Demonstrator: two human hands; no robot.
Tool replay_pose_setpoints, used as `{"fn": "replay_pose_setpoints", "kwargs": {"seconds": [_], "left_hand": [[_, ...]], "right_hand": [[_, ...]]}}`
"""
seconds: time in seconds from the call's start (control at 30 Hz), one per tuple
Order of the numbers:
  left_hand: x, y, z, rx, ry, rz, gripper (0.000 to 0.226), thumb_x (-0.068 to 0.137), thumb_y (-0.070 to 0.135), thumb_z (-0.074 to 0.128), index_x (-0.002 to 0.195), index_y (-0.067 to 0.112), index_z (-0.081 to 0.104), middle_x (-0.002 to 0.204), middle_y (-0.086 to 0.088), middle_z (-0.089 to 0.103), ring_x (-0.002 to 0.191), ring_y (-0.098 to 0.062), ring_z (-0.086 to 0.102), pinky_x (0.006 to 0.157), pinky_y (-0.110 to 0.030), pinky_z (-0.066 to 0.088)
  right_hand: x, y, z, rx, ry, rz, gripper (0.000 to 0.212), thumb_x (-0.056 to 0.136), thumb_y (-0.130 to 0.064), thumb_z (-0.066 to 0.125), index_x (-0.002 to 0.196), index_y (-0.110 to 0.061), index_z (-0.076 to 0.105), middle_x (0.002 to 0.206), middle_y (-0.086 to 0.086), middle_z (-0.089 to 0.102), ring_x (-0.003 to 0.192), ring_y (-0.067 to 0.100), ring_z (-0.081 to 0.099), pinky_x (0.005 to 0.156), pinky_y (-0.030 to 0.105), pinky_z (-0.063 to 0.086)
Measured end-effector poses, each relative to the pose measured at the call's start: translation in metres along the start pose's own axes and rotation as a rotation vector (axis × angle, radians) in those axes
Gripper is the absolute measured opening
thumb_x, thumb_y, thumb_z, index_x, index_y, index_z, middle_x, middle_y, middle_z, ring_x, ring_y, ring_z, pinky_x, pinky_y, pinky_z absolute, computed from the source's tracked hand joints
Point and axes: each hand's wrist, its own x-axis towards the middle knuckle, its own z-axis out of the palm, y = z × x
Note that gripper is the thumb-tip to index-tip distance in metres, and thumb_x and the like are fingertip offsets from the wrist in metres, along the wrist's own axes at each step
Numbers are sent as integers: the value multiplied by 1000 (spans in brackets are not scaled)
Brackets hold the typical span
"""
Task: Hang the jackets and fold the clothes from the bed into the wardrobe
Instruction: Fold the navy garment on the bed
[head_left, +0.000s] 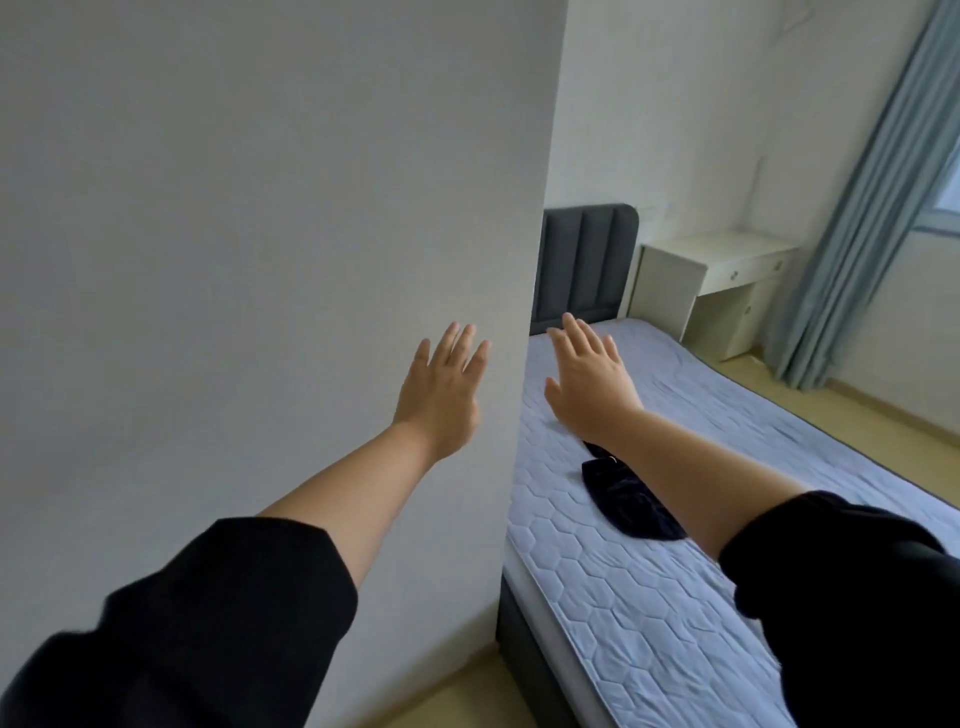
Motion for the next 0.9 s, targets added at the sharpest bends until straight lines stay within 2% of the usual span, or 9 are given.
{"fn": "replay_pose_setpoints", "kwargs": {"seconds": [0.1, 0.23, 0.3, 0.4, 0.47, 0.53, 0.57, 0.63, 0.9], "left_hand": [[44, 33, 54, -15, -8, 69, 66, 91, 15, 45, 150, 8, 18, 159, -13, 11, 147, -29, 5, 118, -44, 9], [102, 75, 122, -83, -91, 138, 60, 78, 4, 61, 135, -6, 45, 143, -23, 43, 136, -38, 36, 111, -47, 31], [126, 94, 158, -113, -124, 140, 56, 75, 2, 61, 129, -7, 51, 136, -24, 50, 132, -40, 41, 108, -49, 36], [152, 129, 216, -66, -173, 314, 50, 75, 9, 50, 123, -1, 61, 131, -19, 57, 127, -34, 50, 101, -44, 45], [161, 153, 255, -28, -285, 284, 60, 82, 17, 35, 138, 1, 45, 146, -16, 41, 139, -29, 33, 111, -40, 33], [167, 173, 303, -63, -440, 141, 67, 89, 18, 35, 150, 2, 14, 159, -14, 10, 147, -27, 4, 118, -42, 12], [171, 181, 329, -104, -511, 72, 69, 91, 18, 38, 151, 3, 6, 160, -12, 2, 147, -26, -4, 118, -43, 7], [175, 196, 380, -160, -564, -2, 71, 92, 18, 40, 151, 6, 2, 160, -10, -2, 147, -26, -8, 119, -44, 7], [181, 266, 584, -270, -785, 3, 76, 94, 19, 45, 152, 19, -4, 159, -8, -10, 146, -28, -10, 117, -47, 9]], "right_hand": [[46, 50, 45, 25, -20, -42, 65, 97, -27, 44, 151, -10, 13, 160, 10, 4, 148, 25, 2, 118, 44, 3], [98, 121, 119, 103, -123, -54, 65, 95, -23, 45, 151, -10, 14, 160, 9, 6, 148, 24, 3, 118, 42, 2], [112, 156, 164, 91, -209, -63, 66, 95, -23, 45, 151, -10, 13, 160, 9, 5, 148, 23, 2, 119, 42, 3], [114, 200, 232, 115, -329, -1, 66, 94, -23, 46, 150, -8, 14, 160, 10, 7, 147, 23, 4, 119, 44, 6], [106, 222, 278, 135, -414, 57, 66, 94, -22, 47, 150, -7, 14, 160, 10, 7, 147, 23, 5, 119, 44, 7], [97, 241, 325, 144, -500, 106, 67, 93, -21, 48, 149, -8, 15, 160, 9, 7, 147, 23, 5, 119, 44, 7], [91, 250, 349, 146, -538, 129, 67, 93, -21, 48, 149, -8, 15, 160, 9, 6, 147, 23, 5, 119, 44, 7], [79, 270, 396, 144, -602, 171, 67, 92, -19, 48, 149, -9, 14, 160, 8, 5, 147, 23, 5, 118, 44, 7], [35, 346, 570, 160, -770, 407, 67, 93, -17, 45, 151, -12, 11, 160, 9, 0, 147, 24, 0, 119, 44, 5]]}}
